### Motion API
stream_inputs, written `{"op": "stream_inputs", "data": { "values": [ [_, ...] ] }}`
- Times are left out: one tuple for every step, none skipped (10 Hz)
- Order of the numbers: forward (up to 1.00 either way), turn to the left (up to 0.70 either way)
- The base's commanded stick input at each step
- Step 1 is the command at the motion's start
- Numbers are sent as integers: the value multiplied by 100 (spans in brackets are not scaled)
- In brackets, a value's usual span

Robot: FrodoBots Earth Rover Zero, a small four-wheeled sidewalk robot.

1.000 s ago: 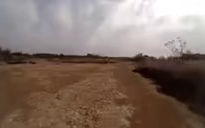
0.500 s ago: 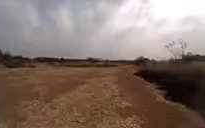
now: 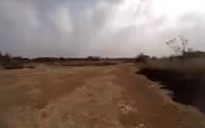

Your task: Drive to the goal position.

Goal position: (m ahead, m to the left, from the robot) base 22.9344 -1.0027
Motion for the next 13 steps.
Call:
{"op": "stream_inputs", "data": {
  "values": [
    [50,0],
    [50,0],
    [50,0],
    [50,0],
    [50,0],
    [50,0],
    [50,0],
    [50,0],
    [50,0],
    [50,0],
    [50,0],
    [50,0],
    [50,0]
  ]
}}
